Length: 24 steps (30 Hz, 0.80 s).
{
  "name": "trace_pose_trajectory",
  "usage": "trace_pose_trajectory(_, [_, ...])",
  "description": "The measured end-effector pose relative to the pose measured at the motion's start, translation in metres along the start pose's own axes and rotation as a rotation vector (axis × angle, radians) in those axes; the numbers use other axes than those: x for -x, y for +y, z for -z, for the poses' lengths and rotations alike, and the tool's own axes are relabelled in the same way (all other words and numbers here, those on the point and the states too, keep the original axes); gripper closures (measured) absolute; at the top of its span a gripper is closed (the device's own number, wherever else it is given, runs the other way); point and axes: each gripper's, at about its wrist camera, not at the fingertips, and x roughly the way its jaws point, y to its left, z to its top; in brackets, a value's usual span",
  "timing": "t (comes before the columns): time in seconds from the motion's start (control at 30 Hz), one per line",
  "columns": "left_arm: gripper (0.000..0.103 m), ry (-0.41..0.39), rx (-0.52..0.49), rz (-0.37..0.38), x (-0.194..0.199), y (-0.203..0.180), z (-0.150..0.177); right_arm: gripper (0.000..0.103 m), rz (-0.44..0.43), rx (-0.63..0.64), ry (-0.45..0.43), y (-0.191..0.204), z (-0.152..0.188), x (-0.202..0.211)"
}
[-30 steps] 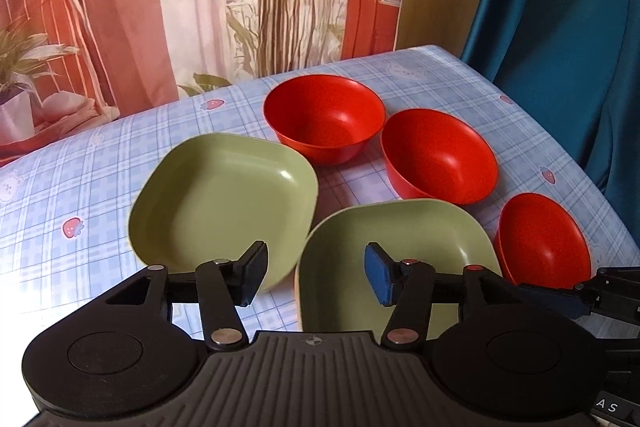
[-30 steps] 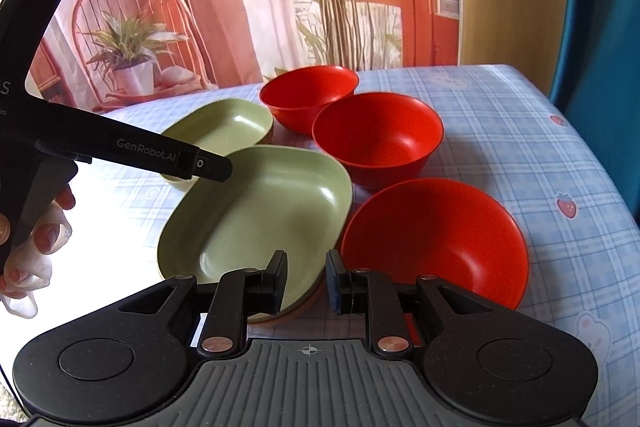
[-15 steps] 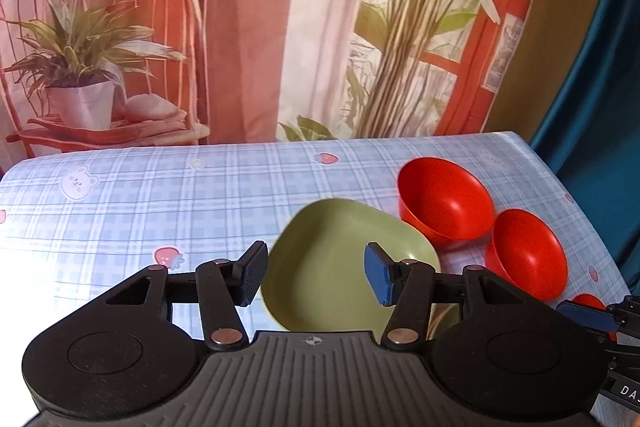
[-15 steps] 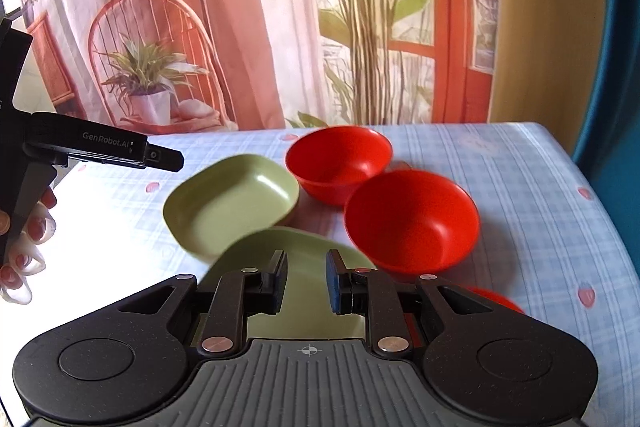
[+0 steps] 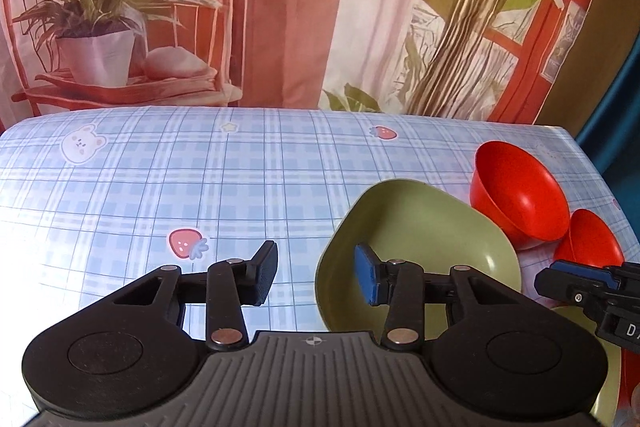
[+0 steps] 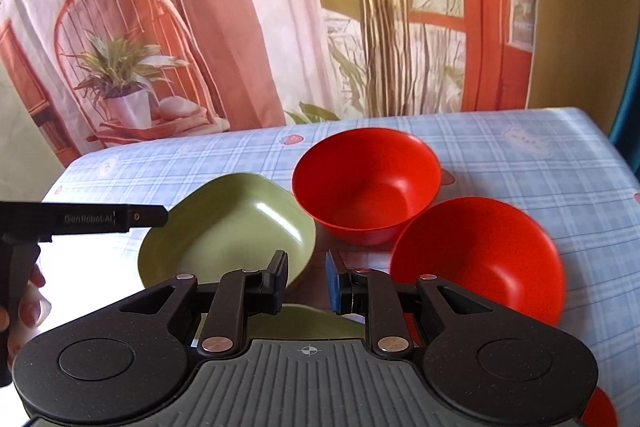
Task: Organize plates and bowls
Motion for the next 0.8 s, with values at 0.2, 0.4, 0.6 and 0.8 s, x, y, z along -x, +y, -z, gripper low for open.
trace_pose_trajectory(0.2, [0.069, 0.024, -0.02, -0.003, -0.013, 0.004, 0.007, 0.083, 0.016, -0.041, 0.067, 0.004, 0.0, -0.032])
trace_pose_trajectory(0.4, [0.089, 0.028, -0.034, 0.025, -0.016, 0.002, 0.011, 0.083, 0.0, -0.075, 0.104, 0.002, 0.003, -0.043])
trace_pose_trajectory(0.6, [0.094, 0.0, -0.082, -0.018, -0.006, -0.007, 0.012, 0.088, -0.006, -0.065, 0.105, 0.008, 0.002, -0.045])
trace_pose_trajectory(0.8, [0.094, -0.038, -0.078, -0.043, 0.019, 0.001, 0.005, 0.09, -0.043, -0.084, 0.079, 0.014, -0.004, -0.043])
